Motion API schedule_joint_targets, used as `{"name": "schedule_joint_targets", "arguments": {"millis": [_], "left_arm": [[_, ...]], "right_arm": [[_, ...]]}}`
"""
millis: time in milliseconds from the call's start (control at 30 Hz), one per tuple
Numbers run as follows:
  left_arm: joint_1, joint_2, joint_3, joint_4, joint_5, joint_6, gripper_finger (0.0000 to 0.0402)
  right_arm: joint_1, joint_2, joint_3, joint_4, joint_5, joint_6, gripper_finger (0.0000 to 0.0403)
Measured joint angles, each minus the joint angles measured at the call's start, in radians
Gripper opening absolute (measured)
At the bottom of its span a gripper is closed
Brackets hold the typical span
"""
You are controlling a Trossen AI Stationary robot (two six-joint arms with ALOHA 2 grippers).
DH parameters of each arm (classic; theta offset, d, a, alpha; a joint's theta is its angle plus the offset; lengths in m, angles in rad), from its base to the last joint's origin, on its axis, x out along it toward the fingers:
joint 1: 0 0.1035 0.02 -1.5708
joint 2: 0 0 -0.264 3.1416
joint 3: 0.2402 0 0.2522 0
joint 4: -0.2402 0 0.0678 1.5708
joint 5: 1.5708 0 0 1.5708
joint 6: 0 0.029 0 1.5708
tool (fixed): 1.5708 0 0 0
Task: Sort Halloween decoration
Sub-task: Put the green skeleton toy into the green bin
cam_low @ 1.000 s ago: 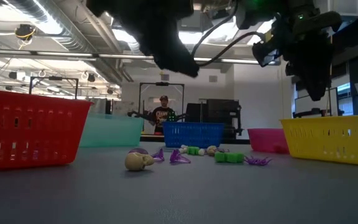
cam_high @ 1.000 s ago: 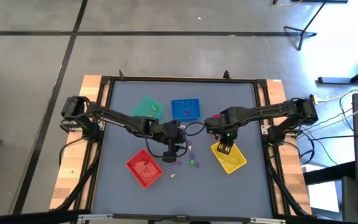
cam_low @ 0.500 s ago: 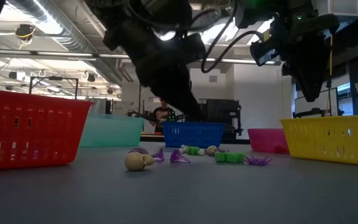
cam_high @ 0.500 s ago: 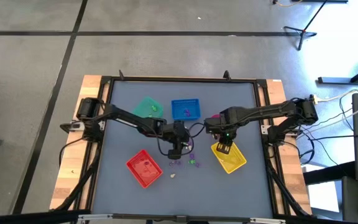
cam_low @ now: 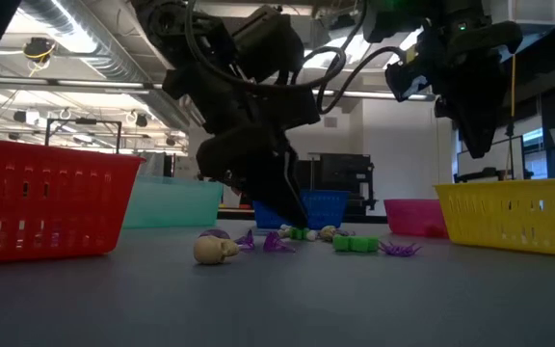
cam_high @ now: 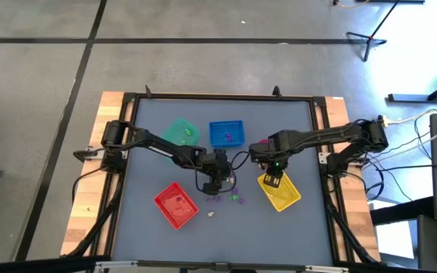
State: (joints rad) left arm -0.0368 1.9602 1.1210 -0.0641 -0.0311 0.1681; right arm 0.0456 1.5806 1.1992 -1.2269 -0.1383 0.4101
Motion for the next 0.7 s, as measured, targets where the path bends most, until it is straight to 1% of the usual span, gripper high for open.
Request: {"name": "schedule_joint_targets", "arguments": {"millis": [233,433,633,700], "left_arm": [[0.001,0.000,0.000,-0.021,0.058,0.003,0.0137],[0.001,-0.001,0.001,-0.051,0.057,0.052,0.0137],[0.002,-0.001,0.001,-0.048,0.047,0.057,0.0137],[-0.002,-0.001,0.001,-0.048,0.044,0.079,0.0137]], "right_arm": [[0.000,0.000,0.000,0.003,0.000,0.000,0.0119],[0.000,0.000,0.000,0.003,0.000,0.000,0.0119],[0.000,0.000,0.000,0.003,0.000,0.000,0.0119],[0.000,0.000,0.000,0.003,0.000,0.000,0.0119]]}}
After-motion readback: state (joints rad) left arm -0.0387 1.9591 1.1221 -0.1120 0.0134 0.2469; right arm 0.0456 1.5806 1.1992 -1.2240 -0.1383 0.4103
